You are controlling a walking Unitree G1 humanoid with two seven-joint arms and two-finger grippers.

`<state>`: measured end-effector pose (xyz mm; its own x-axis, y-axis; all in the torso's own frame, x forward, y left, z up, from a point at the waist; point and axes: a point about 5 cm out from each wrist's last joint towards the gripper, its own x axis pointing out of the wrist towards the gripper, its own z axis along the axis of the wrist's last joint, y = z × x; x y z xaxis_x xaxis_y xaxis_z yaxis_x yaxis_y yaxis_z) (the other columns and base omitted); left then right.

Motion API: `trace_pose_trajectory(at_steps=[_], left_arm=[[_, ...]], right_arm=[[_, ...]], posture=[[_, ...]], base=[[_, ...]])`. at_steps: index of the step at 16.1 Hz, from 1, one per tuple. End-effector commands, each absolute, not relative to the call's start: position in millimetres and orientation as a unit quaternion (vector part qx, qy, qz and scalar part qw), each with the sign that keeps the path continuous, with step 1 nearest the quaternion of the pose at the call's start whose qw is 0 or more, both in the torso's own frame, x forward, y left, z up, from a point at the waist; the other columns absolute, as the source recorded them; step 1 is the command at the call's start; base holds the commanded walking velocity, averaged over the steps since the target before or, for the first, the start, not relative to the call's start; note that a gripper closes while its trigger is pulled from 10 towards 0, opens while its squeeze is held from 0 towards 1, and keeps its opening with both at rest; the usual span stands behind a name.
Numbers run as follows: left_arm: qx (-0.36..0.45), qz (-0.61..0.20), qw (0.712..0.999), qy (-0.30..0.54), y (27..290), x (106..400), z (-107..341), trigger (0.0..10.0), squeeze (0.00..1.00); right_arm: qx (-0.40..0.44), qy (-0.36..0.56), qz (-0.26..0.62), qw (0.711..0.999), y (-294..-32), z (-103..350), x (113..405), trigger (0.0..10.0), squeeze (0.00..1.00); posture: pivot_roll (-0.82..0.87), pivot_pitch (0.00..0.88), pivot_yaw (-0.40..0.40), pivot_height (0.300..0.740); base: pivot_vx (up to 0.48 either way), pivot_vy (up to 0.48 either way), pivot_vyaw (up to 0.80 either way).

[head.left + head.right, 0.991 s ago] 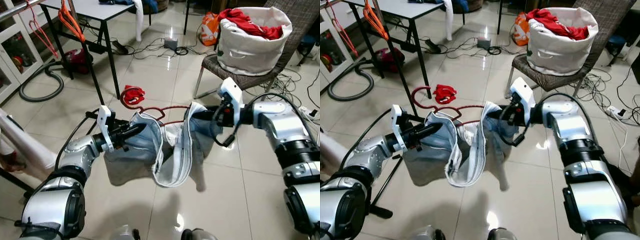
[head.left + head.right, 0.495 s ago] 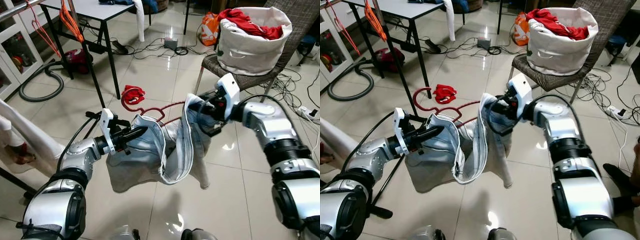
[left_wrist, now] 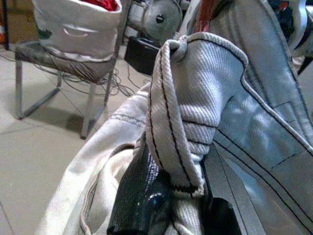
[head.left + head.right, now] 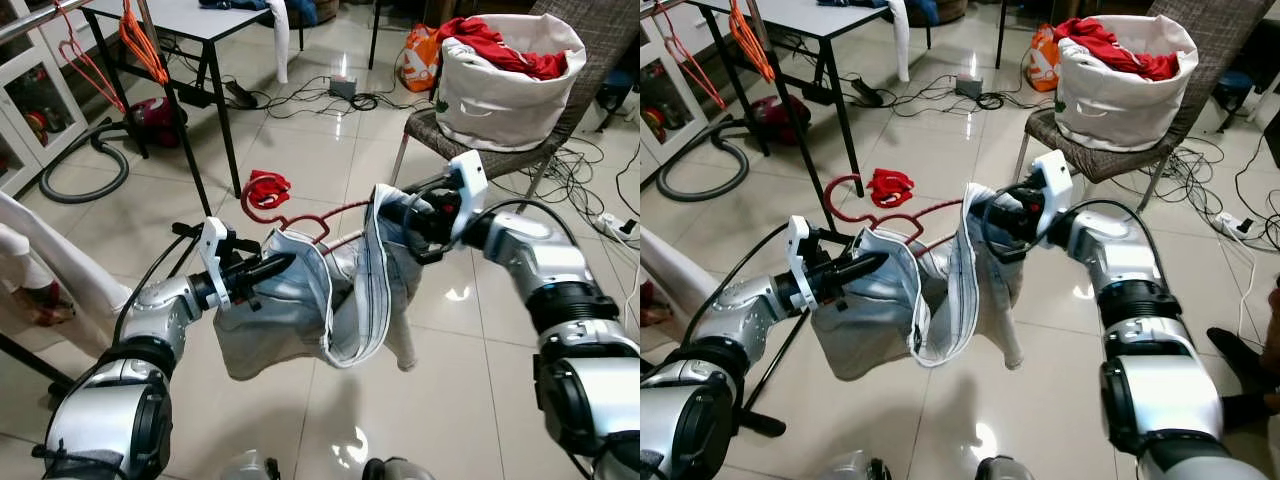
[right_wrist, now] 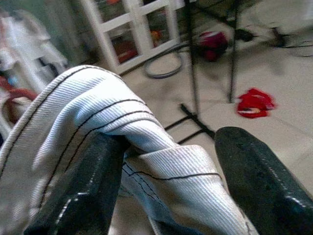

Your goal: Hang hanger

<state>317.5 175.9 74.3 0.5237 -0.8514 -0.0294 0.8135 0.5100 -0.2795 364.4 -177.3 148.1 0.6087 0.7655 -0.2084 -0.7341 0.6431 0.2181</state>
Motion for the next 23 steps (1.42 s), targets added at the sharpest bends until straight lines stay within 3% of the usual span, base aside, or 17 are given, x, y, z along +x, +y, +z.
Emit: trace_pose_trajectory(at_steps=[1, 3, 9, 12, 14, 15, 16, 17, 22, 23], left_arm=[[-0.112, -0.500, 0.855, 0.079, 173, 318, 77, 0.0, 0.00], [-0.112, -0.517, 0.844, 0.089, 171, 314, 73, 0.0, 0.00], [-0.116, -0.541, 0.826, 0.108, 162, 299, 58, 0.0, 0.00], [-0.113, -0.538, 0.827, 0.115, 164, 297, 55, 0.0, 0.00], [-0.107, -0.521, 0.838, 0.117, 168, 298, 55, 0.0, 0.00], [-0.104, -0.513, 0.844, 0.115, 169, 300, 55, 0.0, 0.00], [-0.100, -0.489, 0.860, 0.107, 173, 304, 59, 0.0, 0.00], [-0.099, -0.457, 0.879, 0.094, 176, 311, 63, 0.0, 0.00], [-0.107, -0.287, 0.947, 0.094, 195, 319, 57, 0.0, 0.00], [-0.117, -0.231, 0.960, 0.105, 201, 317, 50, 0.0, 0.00]], right_arm=[[0.055, 0.142, 0.483, 0.862, -175, 156, 360, 10.0, 1.00], [0.029, 0.169, 0.514, 0.840, -180, 155, 355, 10.0, 1.00], [-0.020, 0.191, 0.539, 0.820, -192, 163, 355, 10.0, 1.00], [-0.022, 0.198, 0.537, 0.820, -199, 166, 355, 10.0, 1.00], [-0.079, 0.243, 0.542, 0.801, -213, 154, 346, 10.0, 1.00], [-0.099, 0.256, 0.547, 0.791, -216, 149, 342, 10.0, 0.00], [-0.125, 0.273, 0.549, 0.780, -222, 141, 335, 10.0, 0.00], [-0.130, 0.272, 0.532, 0.791, -227, 139, 335, 10.0, 0.00], [-0.106, 0.196, 0.456, 0.862, -227, 144, 342, 10.0, 0.00], [-0.096, 0.173, 0.408, 0.891, -223, 137, 344, 10.0, 0.00]], posture=[[-0.13, 0.000, 0.001, 0.740], [-0.13, 0.000, 0.001, 0.740], [-0.12, 0.000, -0.009, 0.740], [-0.12, 0.000, -0.008, 0.740], [-0.12, 0.000, -0.008, 0.740], [-0.12, 0.000, -0.006, 0.740], [-0.12, 0.000, -0.004, 0.740], [-0.12, 0.000, -0.004, 0.740], [-0.12, 0.000, -0.001, 0.740], [-0.12, 0.000, -0.002, 0.740]], base=[[0.000, 0.000, 0.00], [0.000, 0.000, 0.00], [0.000, 0.000, 0.00], [0.000, 0.000, 0.00], [0.000, 0.000, 0.00], [0.000, 0.000, 0.00], [0.000, 0.000, 0.00], [0.000, 0.000, 0.00], [0.000, 0.000, 0.00], [0.000, 0.000, 0.00]])
